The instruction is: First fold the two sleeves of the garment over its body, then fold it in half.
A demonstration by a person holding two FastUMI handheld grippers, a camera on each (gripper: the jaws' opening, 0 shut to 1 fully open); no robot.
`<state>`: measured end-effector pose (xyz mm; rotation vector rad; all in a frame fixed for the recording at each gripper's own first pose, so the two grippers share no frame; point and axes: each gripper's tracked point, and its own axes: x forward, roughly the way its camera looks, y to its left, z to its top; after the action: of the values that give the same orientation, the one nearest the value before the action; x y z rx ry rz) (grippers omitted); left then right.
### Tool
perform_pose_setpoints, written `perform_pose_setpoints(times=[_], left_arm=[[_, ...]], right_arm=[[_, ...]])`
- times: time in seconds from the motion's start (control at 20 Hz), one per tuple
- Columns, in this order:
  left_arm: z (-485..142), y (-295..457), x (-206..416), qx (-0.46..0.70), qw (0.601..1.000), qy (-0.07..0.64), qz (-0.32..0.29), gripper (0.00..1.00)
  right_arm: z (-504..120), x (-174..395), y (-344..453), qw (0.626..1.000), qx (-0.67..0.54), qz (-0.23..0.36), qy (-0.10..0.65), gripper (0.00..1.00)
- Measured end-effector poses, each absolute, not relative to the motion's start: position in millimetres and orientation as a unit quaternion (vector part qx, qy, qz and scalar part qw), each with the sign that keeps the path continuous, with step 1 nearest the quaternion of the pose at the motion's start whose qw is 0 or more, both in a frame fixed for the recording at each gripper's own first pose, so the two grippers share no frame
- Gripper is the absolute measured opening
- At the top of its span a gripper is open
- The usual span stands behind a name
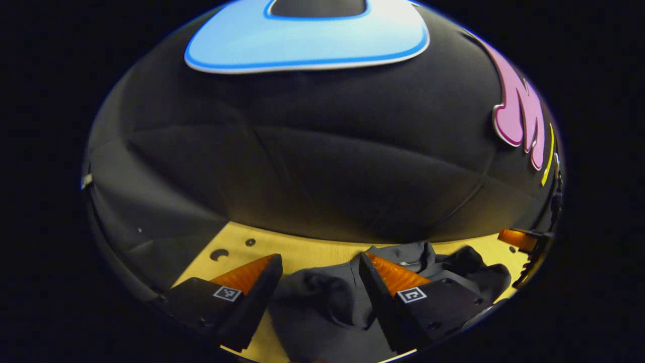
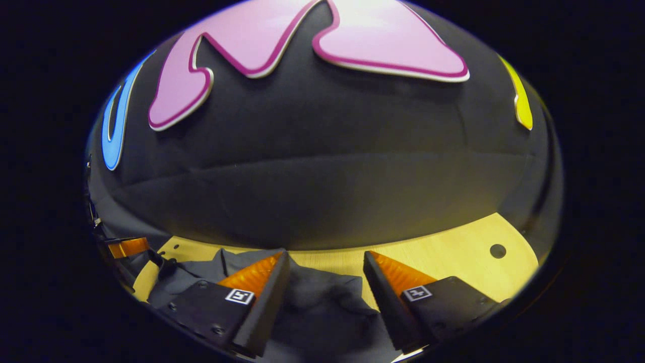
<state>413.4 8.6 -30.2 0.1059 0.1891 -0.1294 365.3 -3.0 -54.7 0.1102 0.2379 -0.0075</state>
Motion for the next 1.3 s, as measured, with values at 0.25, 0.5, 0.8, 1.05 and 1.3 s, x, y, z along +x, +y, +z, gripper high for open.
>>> perform_pose_setpoints(times=[0.25, 0.5, 0.8, 1.05, 1.3], left_arm=[[10.0, -10.3, 354.8, 0.083, 0.993, 0.053, -0.071, 0.96], [39.6, -43.8, 276.9, 0.037, 0.994, 0.027, -0.095, 0.96], [55.0, -42.6, 173.2, 0.02, 0.994, 0.003, -0.111, 0.96], [48.3, -12.0, 87.5, 0.015, 0.994, 0.007, -0.105, 0.96], [41.6, 7.2, 24.6, 0.036, 0.995, -0.004, -0.093, 0.96]], right_arm=[[-38.0, 315.7, -17.7, 0.993, 0.011, -0.027, 0.112, 0.99], [-22.5, 237.1, -28.5, 0.994, -0.016, -0.028, 0.103, 0.99], [-4.3, 141.6, -42.4, 0.994, -0.01, -0.055, 0.096, 0.99], [24.1, 59.7, -49.9, 0.994, -0.004, -0.083, 0.067, 0.99], [26.5, -21.1, -43.6, 0.994, -0.011, -0.081, 0.076, 0.99]])
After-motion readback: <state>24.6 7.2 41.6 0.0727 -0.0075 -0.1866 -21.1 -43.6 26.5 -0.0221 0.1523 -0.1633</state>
